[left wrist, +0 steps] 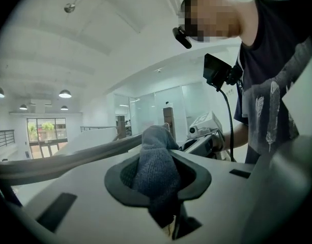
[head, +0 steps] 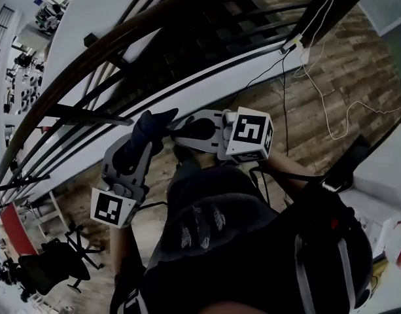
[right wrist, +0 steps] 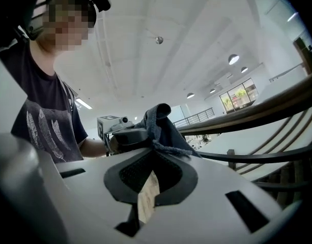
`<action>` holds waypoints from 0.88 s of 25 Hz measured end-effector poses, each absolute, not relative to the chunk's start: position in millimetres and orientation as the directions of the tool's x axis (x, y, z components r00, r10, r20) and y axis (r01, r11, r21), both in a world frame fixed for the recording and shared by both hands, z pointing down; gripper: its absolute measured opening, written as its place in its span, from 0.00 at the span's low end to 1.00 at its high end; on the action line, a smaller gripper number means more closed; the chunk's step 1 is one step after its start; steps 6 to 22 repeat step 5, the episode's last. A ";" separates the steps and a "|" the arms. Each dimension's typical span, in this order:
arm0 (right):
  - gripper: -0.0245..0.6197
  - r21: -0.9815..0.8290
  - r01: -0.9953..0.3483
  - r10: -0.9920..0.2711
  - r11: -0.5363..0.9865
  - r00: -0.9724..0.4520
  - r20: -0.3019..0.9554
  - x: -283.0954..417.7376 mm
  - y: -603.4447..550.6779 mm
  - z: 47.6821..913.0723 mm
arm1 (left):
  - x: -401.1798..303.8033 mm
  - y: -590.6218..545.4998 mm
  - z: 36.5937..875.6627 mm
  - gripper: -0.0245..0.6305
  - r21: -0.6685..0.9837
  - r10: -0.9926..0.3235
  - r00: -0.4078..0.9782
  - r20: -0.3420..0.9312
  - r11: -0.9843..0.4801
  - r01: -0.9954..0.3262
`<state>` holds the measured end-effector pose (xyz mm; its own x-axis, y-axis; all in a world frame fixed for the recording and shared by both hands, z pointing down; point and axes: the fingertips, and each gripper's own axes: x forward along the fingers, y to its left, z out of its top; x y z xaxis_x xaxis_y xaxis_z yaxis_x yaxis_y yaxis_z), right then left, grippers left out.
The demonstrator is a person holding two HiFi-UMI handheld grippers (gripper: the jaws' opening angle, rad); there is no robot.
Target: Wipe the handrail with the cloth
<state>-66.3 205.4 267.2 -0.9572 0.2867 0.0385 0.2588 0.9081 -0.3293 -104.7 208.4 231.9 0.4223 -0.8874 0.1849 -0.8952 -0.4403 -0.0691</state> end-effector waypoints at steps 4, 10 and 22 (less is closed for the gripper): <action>0.04 -0.361 0.262 0.288 0.895 -0.958 0.019 -48.2 206.9 272.1 | -97.1 211.1 233.0 0.19 -0.086 -0.917 0.362 0.170 -0.380 -0.921; 0.04 -0.377 0.260 0.284 0.889 -0.959 0.008 -43.5 206.7 273.6 | -94.2 211.7 235.0 0.18 -0.095 -0.922 0.349 0.170 -0.368 -0.925; 0.04 -0.377 0.260 0.284 0.889 -0.959 0.008 -43.5 206.7 273.6 | -94.2 211.7 235.0 0.18 -0.095 -0.922 0.349 0.170 -0.368 -0.925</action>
